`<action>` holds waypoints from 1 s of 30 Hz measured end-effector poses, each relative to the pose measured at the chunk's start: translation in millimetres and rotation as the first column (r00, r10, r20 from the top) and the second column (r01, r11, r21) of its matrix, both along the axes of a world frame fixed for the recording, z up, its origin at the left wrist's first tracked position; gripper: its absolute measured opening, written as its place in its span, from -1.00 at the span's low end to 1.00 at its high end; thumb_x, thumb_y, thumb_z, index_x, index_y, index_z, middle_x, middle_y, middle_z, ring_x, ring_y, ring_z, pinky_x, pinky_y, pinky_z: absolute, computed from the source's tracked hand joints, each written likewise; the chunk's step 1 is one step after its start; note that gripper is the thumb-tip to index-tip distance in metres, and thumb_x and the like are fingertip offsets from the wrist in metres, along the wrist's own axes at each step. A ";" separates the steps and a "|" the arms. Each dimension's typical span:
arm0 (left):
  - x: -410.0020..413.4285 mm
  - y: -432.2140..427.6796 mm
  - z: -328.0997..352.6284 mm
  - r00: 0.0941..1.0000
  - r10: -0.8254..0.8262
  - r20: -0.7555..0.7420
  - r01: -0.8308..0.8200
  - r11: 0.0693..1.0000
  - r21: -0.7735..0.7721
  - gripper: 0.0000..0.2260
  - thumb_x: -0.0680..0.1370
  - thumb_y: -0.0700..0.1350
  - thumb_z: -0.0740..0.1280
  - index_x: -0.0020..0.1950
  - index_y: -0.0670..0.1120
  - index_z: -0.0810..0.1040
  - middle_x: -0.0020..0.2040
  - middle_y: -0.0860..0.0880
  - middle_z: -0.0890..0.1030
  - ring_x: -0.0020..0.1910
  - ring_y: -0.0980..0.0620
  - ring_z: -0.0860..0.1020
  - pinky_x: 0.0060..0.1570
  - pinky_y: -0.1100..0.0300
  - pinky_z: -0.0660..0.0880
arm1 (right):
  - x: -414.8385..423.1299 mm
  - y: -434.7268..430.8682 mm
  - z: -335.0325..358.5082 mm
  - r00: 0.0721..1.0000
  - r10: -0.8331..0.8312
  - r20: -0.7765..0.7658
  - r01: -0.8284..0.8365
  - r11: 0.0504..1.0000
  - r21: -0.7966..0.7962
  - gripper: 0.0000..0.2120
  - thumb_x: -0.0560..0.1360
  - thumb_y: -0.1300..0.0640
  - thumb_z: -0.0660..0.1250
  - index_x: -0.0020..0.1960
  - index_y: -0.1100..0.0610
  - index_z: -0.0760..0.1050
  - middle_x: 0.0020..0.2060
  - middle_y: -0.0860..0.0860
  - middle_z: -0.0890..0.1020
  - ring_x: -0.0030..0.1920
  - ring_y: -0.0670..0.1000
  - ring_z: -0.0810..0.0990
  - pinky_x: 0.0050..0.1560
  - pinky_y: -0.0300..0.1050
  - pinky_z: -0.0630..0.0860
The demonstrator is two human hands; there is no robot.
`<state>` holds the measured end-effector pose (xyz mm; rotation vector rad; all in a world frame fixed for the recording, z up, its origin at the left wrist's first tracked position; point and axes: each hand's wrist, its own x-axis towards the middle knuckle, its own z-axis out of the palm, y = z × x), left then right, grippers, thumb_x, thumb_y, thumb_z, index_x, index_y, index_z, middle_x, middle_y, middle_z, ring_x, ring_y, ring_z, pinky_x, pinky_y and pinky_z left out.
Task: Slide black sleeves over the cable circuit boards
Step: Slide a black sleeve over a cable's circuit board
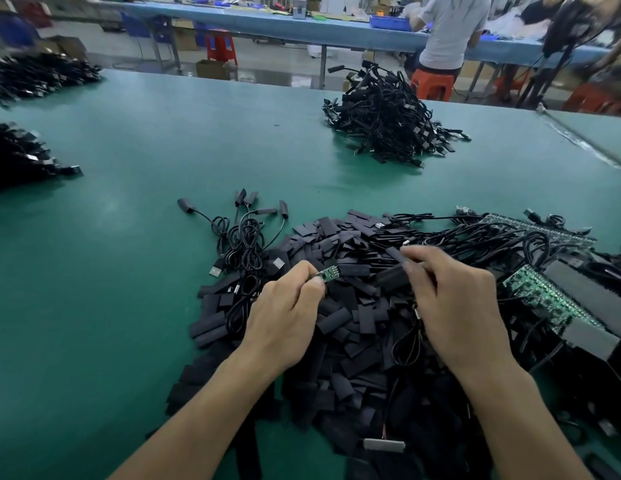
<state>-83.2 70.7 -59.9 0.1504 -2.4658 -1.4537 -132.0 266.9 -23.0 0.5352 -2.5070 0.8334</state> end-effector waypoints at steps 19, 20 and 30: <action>-3.2 -0.3 -0.7 1.000 -0.005 0.008 0.005 0.997 0.081 -0.71 0.56 0.14 0.07 -0.30 0.07 0.35 -0.41 0.03 0.54 -0.44 0.04 0.40 -0.21 -0.19 0.49 | -4.5 -3.9 0.7 0.996 0.048 0.079 -0.031 0.978 -0.207 -0.67 0.51 0.29 0.42 0.19 -0.03 0.61 0.00 -0.10 0.54 -0.11 -0.31 0.58 -0.13 -0.58 0.39; -2.6 0.1 0.3 1.000 -0.006 0.012 0.005 0.996 0.085 -0.70 0.56 0.17 0.07 -0.29 0.08 0.35 -0.39 0.06 0.57 -0.44 0.06 0.43 -0.19 -0.19 0.51 | -2.7 -5.9 -0.8 0.998 0.034 0.052 -0.021 0.969 -0.245 -0.68 0.52 0.30 0.41 0.18 -0.03 0.62 -0.03 -0.11 0.55 -0.11 -0.29 0.57 -0.12 -0.55 0.41; -3.3 -2.7 0.9 0.996 -0.093 -0.014 0.094 0.973 0.212 -0.60 0.36 0.20 0.44 -0.24 0.06 0.24 -0.23 0.00 0.70 -0.22 -0.17 0.66 -0.15 -0.29 0.57 | 12.9 -31.8 -19.2 0.919 0.361 0.158 -0.288 0.889 -0.356 -0.69 0.47 0.32 0.45 0.07 -0.06 0.65 -0.06 -0.21 0.66 0.02 -0.16 0.64 0.05 -0.27 0.55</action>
